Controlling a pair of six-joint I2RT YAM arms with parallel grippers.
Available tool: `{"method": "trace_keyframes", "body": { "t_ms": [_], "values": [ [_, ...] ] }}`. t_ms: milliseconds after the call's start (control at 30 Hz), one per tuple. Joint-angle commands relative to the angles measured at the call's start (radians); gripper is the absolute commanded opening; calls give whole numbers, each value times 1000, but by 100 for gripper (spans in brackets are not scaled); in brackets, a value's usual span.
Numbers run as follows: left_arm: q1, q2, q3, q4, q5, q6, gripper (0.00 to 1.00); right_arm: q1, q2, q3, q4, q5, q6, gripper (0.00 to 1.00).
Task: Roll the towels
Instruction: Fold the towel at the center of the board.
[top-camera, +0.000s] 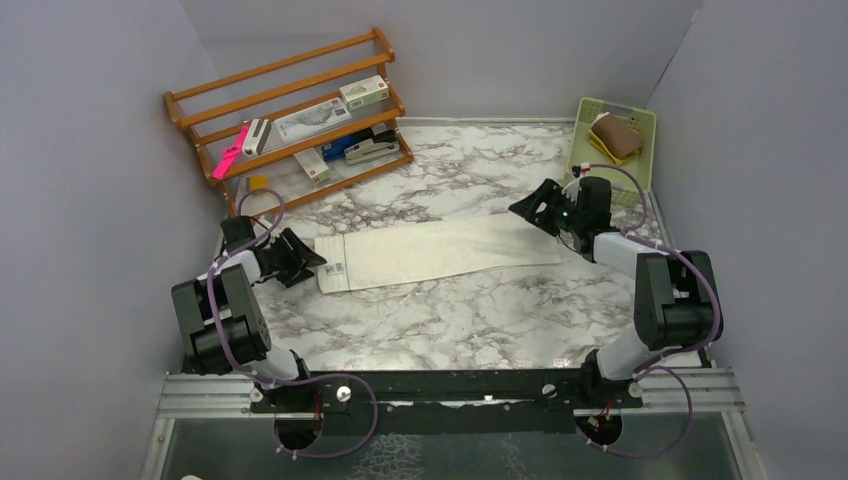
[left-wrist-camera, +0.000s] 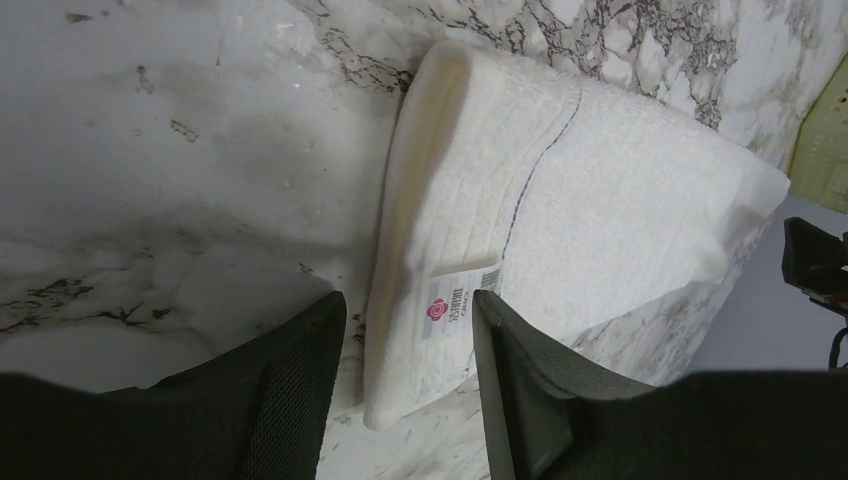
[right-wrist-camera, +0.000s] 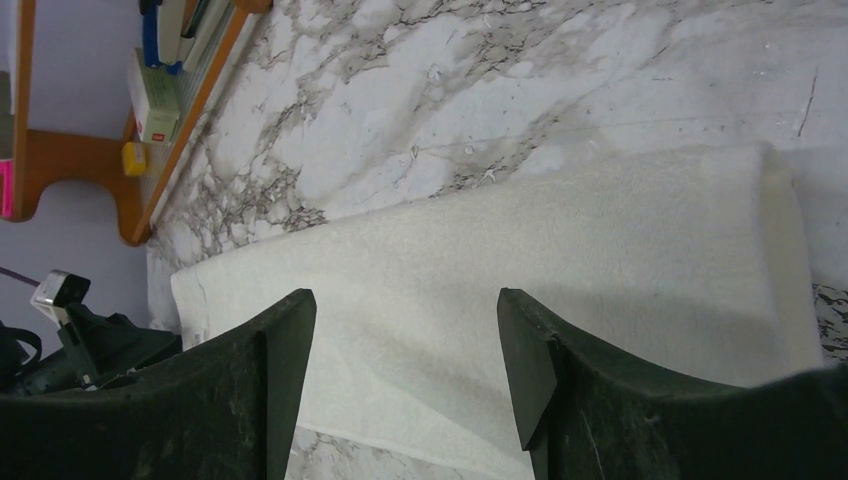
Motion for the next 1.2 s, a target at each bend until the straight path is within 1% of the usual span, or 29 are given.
{"method": "trace_keyframes", "body": {
  "t_ms": [0,100,200,267,367,400,500,600,667,700,800,867,1033,1167],
  "values": [
    [-41,43,-3,-18,-1,27,53,1,-29,-24,57,-25,-13,68],
    [-72,50,0,-24,-17,28,53,3,-13,-33,93,-51,-37,68],
    [-76,53,5,-29,-22,33,53,19,7,-38,153,-87,-38,69],
    [-76,55,5,-29,-21,35,53,53,13,-44,185,-80,-46,69],
    [-79,63,8,-28,-6,46,51,106,22,-41,189,-36,-72,69],
    [-79,66,9,-28,0,50,48,118,28,-42,193,-30,-75,69],
    [-83,69,10,-27,17,59,34,127,51,-39,204,-31,-75,69],
    [-87,69,8,-19,37,61,17,127,59,-36,200,-27,-89,69],
    [-92,68,7,-11,55,63,3,129,65,-38,210,-31,-90,69],
    [-93,68,7,-10,62,65,0,134,71,-37,216,-32,-90,69],
    [-94,51,12,-11,62,79,0,161,91,-27,218,-17,-100,69],
    [-93,21,21,-29,29,91,0,181,102,-15,208,3,-111,69],
    [-90,-82,46,-78,-121,117,0,200,126,0,199,26,-119,69],
    [-88,-173,66,-121,-289,152,0,208,146,16,186,34,-125,69]
  ]
}}
